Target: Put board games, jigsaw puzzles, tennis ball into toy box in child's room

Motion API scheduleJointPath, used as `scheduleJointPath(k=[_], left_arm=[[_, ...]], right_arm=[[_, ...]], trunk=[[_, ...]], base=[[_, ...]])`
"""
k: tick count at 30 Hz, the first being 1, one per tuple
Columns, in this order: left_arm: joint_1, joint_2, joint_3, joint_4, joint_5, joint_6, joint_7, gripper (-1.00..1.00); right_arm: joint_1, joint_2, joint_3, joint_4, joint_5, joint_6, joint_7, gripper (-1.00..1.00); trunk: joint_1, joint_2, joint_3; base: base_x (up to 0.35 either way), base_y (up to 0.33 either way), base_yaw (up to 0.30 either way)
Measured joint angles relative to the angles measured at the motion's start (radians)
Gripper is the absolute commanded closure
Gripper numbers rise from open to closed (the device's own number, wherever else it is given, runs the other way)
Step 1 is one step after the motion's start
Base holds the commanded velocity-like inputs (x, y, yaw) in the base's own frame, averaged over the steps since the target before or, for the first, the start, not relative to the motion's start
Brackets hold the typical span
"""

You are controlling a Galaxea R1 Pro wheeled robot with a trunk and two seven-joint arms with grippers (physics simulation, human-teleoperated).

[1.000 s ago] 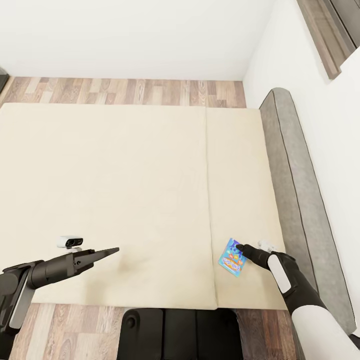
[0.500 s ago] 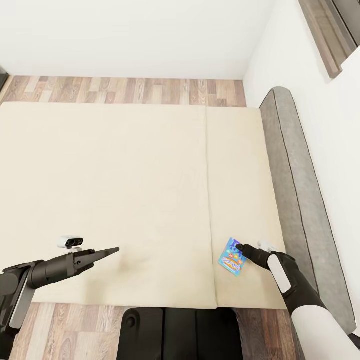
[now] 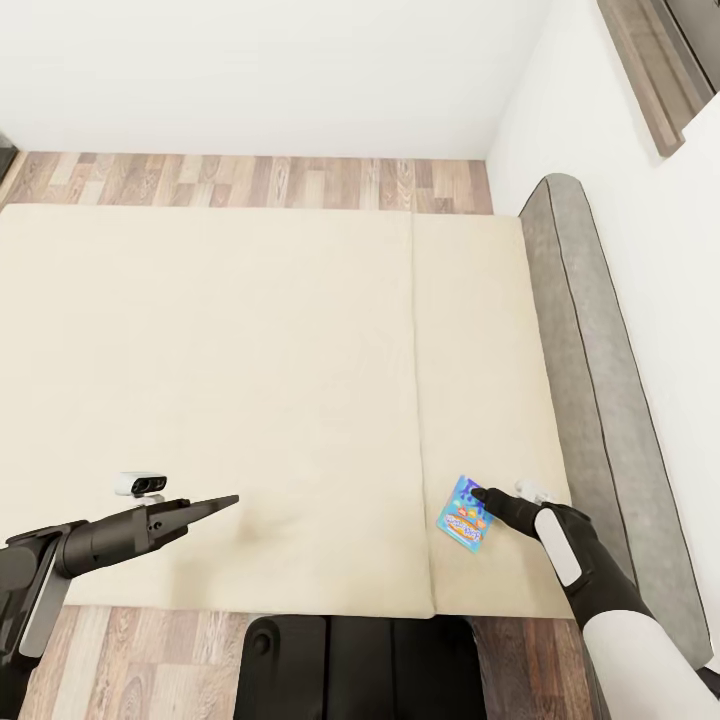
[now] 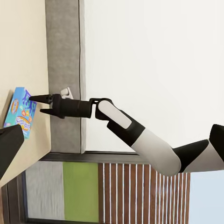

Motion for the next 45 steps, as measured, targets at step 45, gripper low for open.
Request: scheduleJointPath(k=[45], left_arm=[[0.0, 0.0, 0.0, 0.0, 0.0, 0.0, 0.0, -1.0]], right_arm=[[-0.001, -0.003, -0.003, 0.007, -0.007, 0.01, 0.087, -1.0]], trunk=[[0.0, 0.0, -0.008]], base=[[0.0, 0.0, 0.0]])
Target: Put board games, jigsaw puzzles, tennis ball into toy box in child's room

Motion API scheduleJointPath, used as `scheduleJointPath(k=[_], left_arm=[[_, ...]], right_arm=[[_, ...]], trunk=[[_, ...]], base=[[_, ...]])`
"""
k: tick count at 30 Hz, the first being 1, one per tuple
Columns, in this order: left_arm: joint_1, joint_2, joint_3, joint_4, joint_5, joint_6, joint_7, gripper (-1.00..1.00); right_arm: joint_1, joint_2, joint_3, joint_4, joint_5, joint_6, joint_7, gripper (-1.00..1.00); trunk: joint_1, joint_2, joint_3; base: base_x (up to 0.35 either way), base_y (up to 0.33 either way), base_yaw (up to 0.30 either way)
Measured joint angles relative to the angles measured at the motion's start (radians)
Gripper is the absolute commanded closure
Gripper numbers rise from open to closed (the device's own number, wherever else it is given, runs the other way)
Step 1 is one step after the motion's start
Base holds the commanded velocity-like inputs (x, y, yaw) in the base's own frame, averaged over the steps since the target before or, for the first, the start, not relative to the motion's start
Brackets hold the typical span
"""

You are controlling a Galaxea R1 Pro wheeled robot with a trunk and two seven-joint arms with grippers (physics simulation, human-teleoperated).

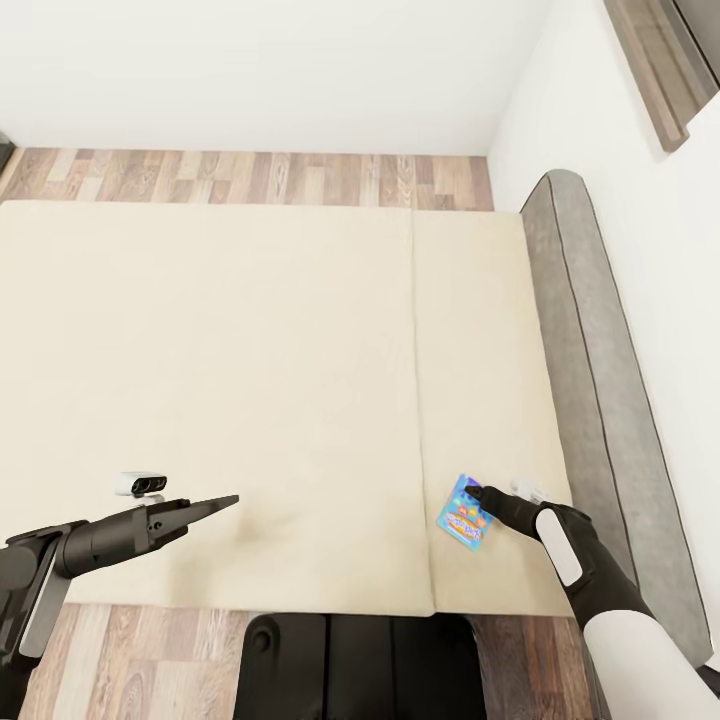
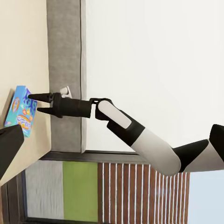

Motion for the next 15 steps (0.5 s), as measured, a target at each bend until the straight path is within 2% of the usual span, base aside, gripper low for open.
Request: scheduleJointPath(k=[15], left_arm=[[0.0, 0.0, 0.0, 0.0, 0.0, 0.0, 0.0, -1.0]], right_arm=[[0.0, 0.0, 0.003, -0.001, -0.001, 0.001, 0.004, -1.0]], trunk=[[0.0, 0.0, -0.006]], base=[[0.0, 0.0, 0.0]])
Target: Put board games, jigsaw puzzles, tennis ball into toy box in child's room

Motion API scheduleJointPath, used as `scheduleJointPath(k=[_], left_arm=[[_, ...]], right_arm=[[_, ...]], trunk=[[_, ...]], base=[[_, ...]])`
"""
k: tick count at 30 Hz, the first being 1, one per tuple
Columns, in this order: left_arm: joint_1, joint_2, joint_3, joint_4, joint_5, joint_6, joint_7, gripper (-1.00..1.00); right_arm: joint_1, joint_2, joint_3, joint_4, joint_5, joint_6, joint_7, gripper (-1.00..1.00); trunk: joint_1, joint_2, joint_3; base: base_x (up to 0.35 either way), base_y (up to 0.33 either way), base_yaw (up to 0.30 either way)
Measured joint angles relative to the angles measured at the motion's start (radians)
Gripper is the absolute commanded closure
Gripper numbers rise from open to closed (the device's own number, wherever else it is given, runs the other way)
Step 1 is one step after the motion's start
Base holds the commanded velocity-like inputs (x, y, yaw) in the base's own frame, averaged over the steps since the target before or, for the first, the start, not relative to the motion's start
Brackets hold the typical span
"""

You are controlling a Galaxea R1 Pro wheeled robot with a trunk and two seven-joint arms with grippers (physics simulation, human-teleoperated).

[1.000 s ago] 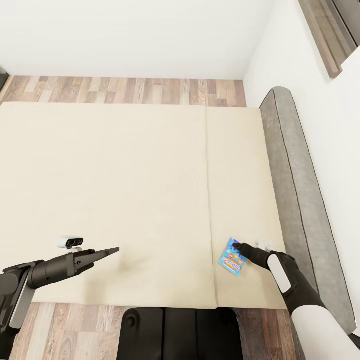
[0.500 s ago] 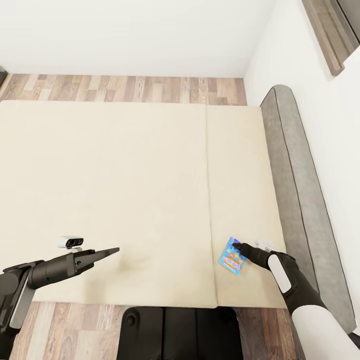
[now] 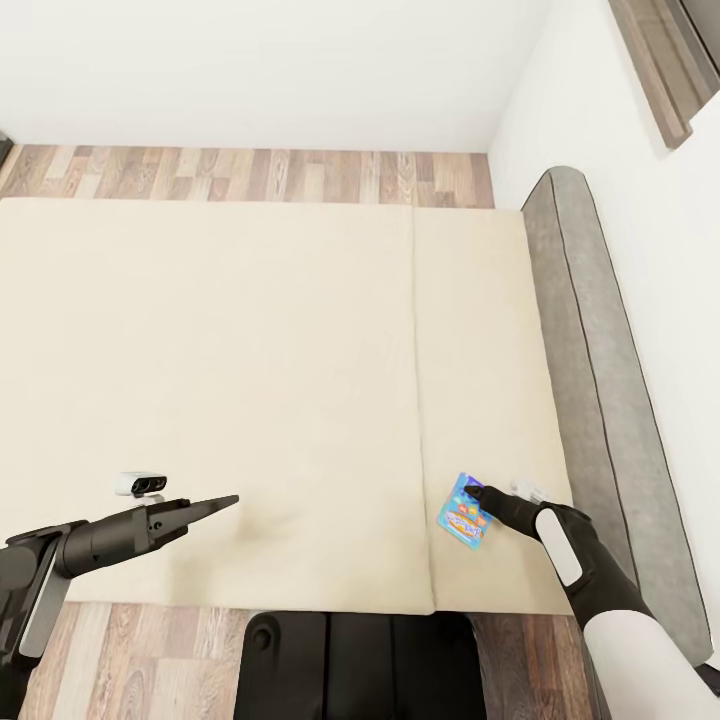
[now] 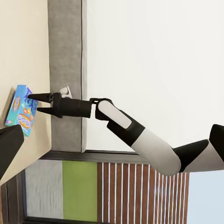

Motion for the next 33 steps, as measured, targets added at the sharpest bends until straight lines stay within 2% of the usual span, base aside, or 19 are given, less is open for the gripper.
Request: scheduleJointPath(k=[10, 33], left_arm=[[0.0, 0.0, 0.0, 0.0, 0.0, 0.001, 0.0, -1.0], [0.0, 0.0, 0.0, 0.0, -0.001, 0.0, 0.0, -1.0]], right_arm=[[0.0, 0.0, 0.002, 0.0, 0.001, -0.001, 0.033, -1.0], [0.0, -0.001, 0.001, 0.0, 0.001, -0.001, 0.041, -1.0]], trunk=[[0.0, 0.0, -0.009], [0.0, 0.0, -0.011]], base=[[0.0, 0.0, 0.0], [0.0, 0.0, 0.0]])
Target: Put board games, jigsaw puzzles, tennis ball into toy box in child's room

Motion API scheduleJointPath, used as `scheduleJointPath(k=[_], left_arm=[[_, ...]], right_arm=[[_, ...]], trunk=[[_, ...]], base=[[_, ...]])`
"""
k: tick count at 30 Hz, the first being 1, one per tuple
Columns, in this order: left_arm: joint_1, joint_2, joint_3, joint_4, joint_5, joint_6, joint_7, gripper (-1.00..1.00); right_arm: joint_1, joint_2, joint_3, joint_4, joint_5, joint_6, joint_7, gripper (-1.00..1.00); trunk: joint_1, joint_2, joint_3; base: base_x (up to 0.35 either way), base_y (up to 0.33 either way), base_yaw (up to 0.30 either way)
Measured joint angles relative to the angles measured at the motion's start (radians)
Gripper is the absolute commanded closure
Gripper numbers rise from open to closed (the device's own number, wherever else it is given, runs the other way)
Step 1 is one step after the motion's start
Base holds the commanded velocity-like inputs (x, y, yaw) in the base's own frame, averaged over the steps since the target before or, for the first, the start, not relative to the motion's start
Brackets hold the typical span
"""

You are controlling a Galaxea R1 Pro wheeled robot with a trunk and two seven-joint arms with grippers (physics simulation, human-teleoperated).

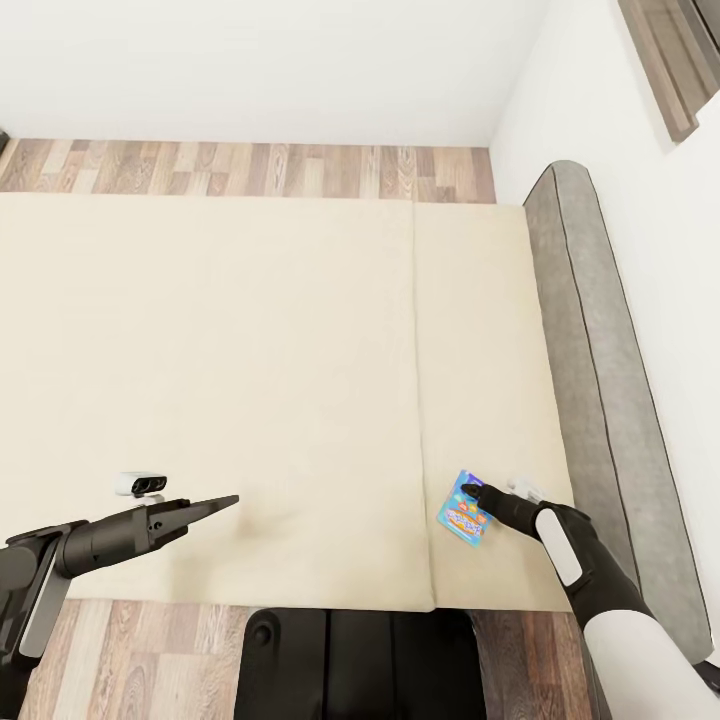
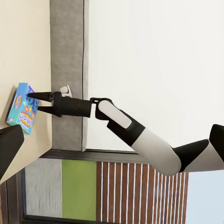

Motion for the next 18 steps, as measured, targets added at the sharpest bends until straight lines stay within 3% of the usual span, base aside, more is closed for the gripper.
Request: scheduleJointPath(k=[18], left_arm=[[0.0, 0.001, 0.001, 0.0, 0.0, 0.0, 0.0, -1.0]], right_arm=[[0.0, 0.001, 0.002, 0.0, 0.0, 0.002, 0.0, -1.0]], trunk=[[0.0, 0.0, -0.001]], base=[[0.0, 0.0, 0.0]])
